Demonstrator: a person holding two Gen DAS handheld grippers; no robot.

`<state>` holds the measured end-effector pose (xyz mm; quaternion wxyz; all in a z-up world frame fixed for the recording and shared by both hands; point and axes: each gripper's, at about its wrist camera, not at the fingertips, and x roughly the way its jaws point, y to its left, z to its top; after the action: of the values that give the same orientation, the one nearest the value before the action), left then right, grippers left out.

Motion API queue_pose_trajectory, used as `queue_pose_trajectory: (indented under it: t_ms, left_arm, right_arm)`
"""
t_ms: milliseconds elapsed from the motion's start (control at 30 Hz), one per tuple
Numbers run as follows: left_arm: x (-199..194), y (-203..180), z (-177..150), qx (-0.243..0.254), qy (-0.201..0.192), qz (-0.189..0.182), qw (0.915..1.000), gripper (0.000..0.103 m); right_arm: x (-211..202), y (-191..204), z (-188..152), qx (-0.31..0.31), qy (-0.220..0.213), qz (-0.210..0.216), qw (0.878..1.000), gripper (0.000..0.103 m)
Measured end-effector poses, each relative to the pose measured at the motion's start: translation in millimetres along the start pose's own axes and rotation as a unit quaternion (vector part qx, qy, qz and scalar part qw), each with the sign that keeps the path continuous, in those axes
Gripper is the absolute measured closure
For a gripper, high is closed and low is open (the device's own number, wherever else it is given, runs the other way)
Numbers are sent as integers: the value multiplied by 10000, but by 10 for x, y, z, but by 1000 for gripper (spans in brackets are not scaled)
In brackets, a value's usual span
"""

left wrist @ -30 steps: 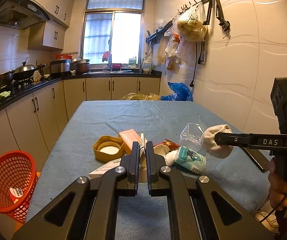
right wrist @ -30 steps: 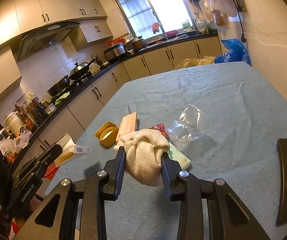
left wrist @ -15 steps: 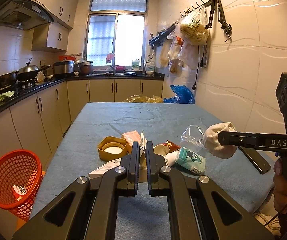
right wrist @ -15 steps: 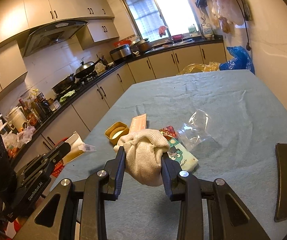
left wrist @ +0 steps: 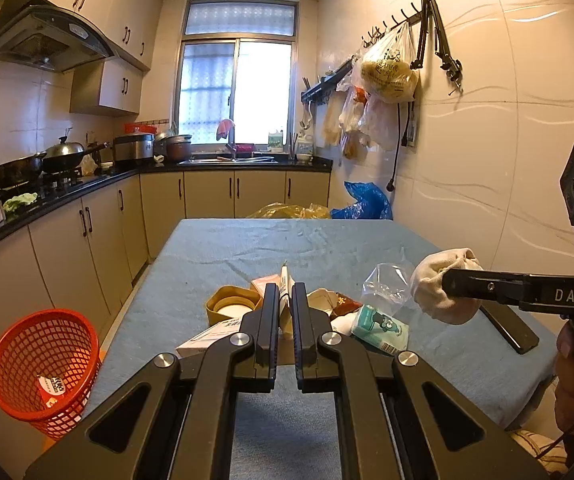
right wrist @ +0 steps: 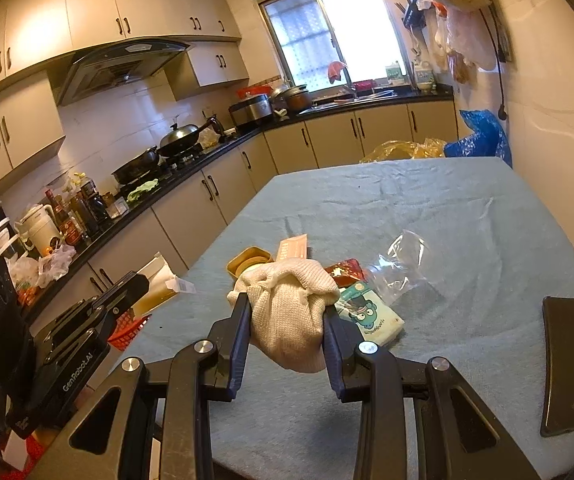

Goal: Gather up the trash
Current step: 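Lift the white card with the left tool while the right tool lifts the cloth bundle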

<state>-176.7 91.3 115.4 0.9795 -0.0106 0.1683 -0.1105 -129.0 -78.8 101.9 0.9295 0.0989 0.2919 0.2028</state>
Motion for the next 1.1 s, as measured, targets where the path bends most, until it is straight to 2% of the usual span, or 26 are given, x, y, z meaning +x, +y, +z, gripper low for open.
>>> queue_pose_trajectory:
  t_ms: [600, 900, 1100]
  left_arm:
    - [-99, 98, 48, -102, -98, 133, 9998, 97]
    - [-148, 353, 27, -330, -138, 343, 9988, 97]
    - [-208, 631, 13, -560, -169, 627, 9963, 97]
  right_arm:
    - [68, 150, -41, -146, 145, 120, 9997, 68]
    - [289, 322, -43, -263, 358, 231, 9987, 68]
    - [505, 525, -40, -391, 557, 354, 9971, 68]
